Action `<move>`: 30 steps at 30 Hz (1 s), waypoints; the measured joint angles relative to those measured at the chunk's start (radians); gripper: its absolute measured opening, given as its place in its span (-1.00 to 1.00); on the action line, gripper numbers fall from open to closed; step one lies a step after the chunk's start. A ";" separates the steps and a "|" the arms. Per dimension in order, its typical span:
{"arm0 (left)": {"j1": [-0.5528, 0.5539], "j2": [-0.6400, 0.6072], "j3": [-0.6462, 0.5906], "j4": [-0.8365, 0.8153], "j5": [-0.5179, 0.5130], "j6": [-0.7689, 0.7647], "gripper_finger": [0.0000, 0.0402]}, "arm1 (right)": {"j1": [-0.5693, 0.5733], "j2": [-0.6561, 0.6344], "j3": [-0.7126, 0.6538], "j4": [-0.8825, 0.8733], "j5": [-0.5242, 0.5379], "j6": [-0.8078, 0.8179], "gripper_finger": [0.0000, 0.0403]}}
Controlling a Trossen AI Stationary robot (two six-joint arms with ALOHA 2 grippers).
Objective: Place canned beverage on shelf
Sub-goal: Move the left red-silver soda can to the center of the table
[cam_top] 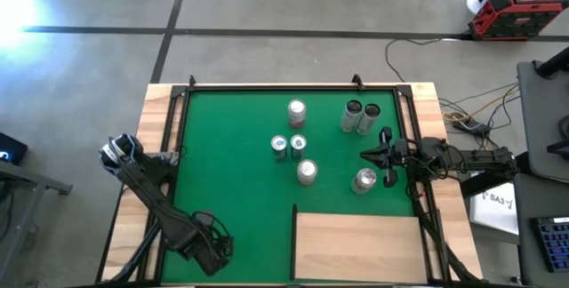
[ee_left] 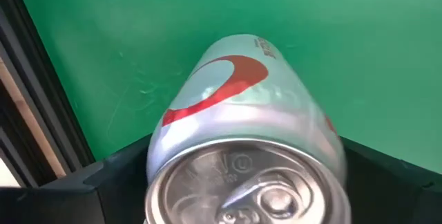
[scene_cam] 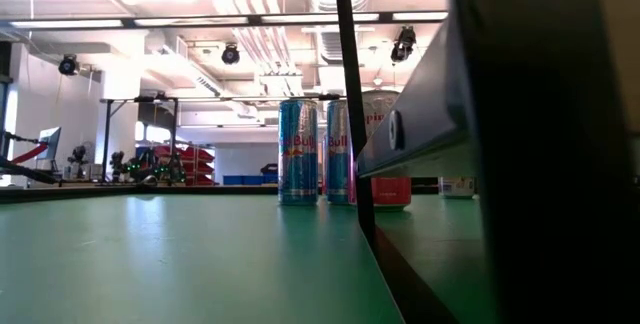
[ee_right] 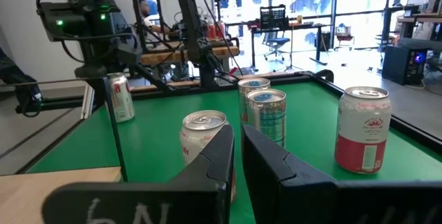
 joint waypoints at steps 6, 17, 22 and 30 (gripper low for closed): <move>0.000 0.019 0.000 -0.002 -0.006 -0.004 0.81 | 0.000 0.000 0.000 0.000 0.000 0.000 -0.89; 0.000 0.019 0.000 0.000 -0.015 -0.093 0.44 | 0.000 0.000 0.000 0.000 0.000 -0.001 -0.89; 0.008 0.018 0.004 -0.003 -0.032 -0.102 0.44 | 0.000 0.000 0.000 0.000 0.000 -0.001 -0.89; 0.093 0.019 0.072 -0.122 -0.141 0.072 0.44 | 0.000 0.000 0.000 0.000 0.000 0.000 -0.89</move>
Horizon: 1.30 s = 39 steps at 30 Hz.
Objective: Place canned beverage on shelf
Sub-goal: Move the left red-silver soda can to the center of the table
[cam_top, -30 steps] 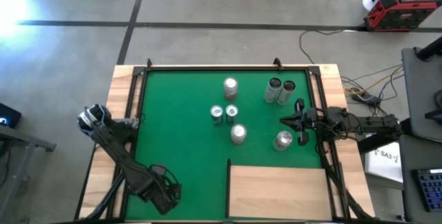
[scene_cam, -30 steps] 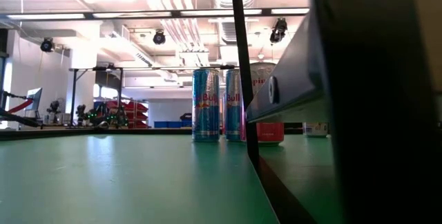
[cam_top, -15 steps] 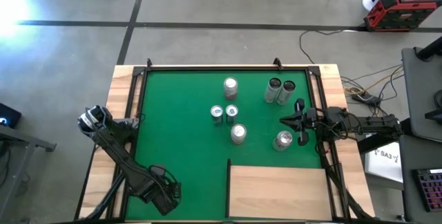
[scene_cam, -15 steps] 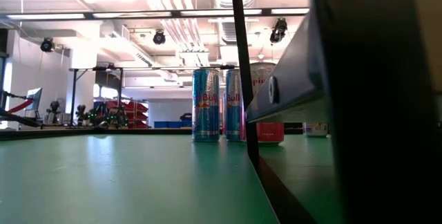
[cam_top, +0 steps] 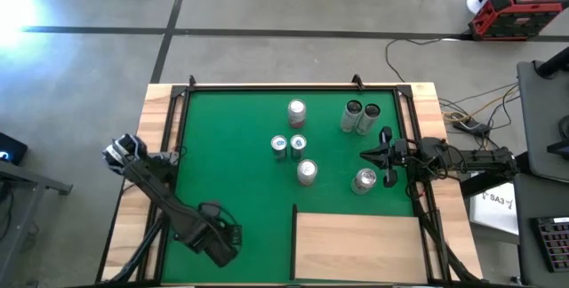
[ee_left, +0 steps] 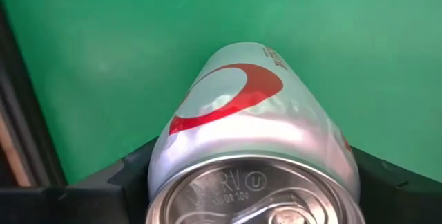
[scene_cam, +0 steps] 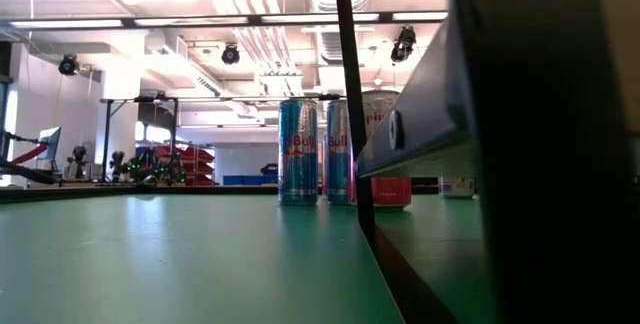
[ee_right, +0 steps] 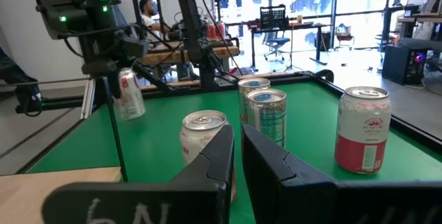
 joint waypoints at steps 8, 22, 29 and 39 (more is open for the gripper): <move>0.147 0.000 0.049 -0.035 -0.042 0.223 0.44 | 0.000 0.000 0.000 0.000 0.000 0.000 -0.89; 0.445 0.072 0.140 -0.001 -0.017 0.617 0.44 | 0.000 0.000 0.000 0.000 0.000 -0.001 -0.89; 0.533 0.160 0.242 -0.030 -0.017 0.749 0.44 | 0.000 0.000 0.000 0.000 0.000 -0.001 -0.89; 0.621 0.325 0.441 -0.130 -0.015 0.878 0.44 | 0.000 0.000 0.000 0.000 0.000 -0.001 -0.89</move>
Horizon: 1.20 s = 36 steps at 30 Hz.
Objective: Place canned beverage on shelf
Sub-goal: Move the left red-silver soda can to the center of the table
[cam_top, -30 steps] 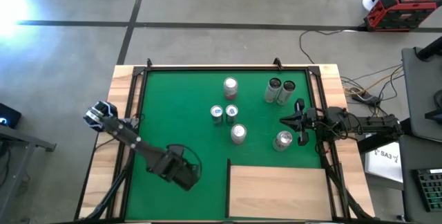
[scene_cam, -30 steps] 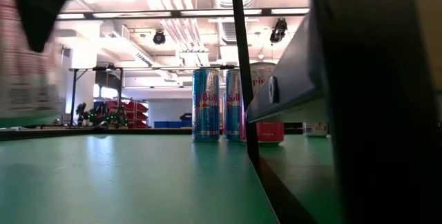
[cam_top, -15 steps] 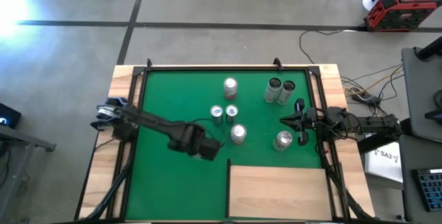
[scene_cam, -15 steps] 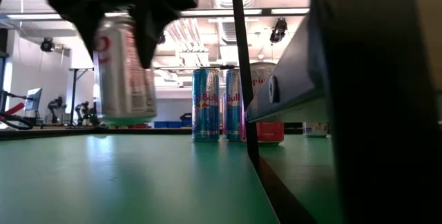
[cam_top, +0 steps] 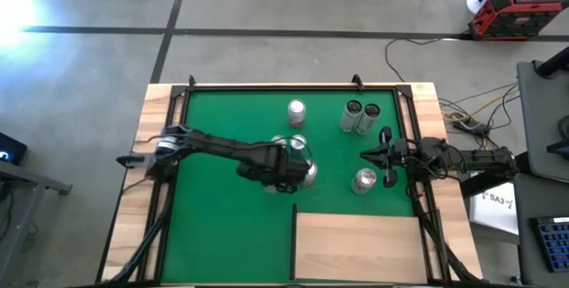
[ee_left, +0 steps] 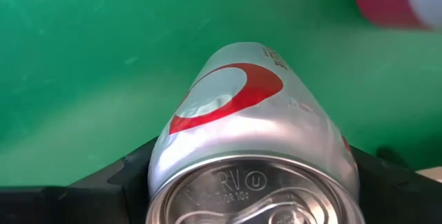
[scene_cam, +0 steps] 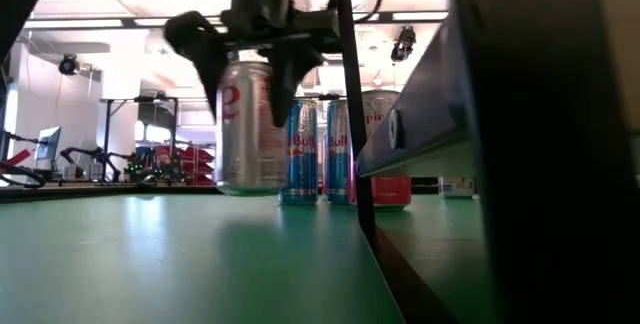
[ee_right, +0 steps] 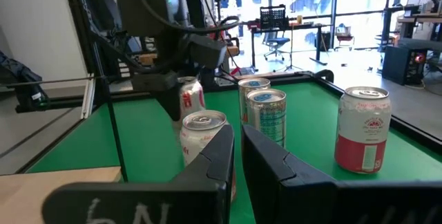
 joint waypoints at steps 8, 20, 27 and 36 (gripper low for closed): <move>0.047 0.027 0.028 0.008 -0.001 0.012 0.44 | 0.000 0.000 0.000 0.000 0.000 0.001 -0.89; 0.080 0.026 0.027 0.035 -0.003 -0.111 0.44 | 0.000 0.000 0.000 0.000 0.000 0.000 -0.89; 0.081 0.026 0.026 0.022 -0.004 -0.317 0.44 | 0.000 0.000 0.000 0.000 0.000 0.001 -0.89; 0.080 0.027 0.025 0.020 0.027 -0.565 0.44 | 0.000 0.000 0.000 0.000 0.000 0.001 -0.89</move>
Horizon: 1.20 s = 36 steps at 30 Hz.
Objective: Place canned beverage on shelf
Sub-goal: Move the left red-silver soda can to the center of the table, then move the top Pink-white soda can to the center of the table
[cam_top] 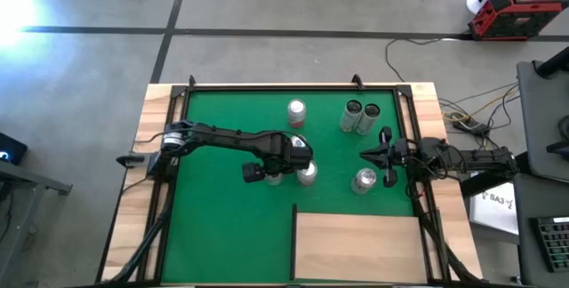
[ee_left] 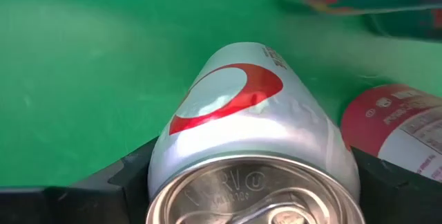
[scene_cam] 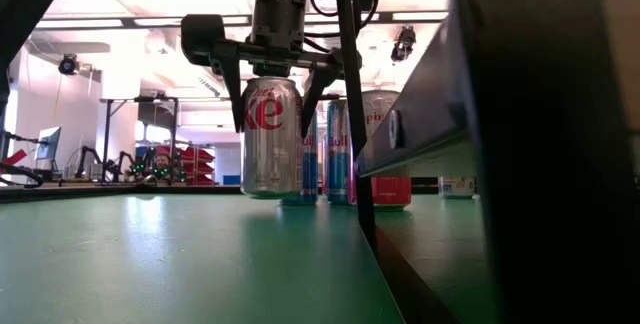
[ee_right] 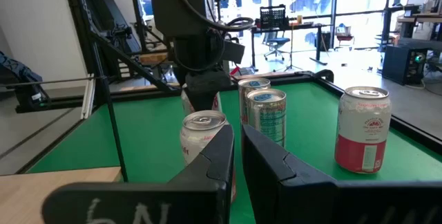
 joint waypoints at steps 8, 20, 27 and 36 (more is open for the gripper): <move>-0.001 0.000 0.000 0.006 0.025 -0.094 0.44 | 0.000 0.000 0.000 0.000 0.000 -0.001 -0.89; -0.002 0.001 -0.010 0.040 0.005 -0.151 0.56 | 0.000 0.000 0.000 0.000 0.000 0.000 -0.89; -0.003 0.001 -0.016 0.042 0.005 -0.161 0.92 | 0.000 0.000 0.000 0.000 0.000 -0.001 -0.89; -0.013 -0.007 0.008 0.039 0.004 -0.028 0.90 | 0.000 0.000 0.000 0.000 0.000 0.000 -0.89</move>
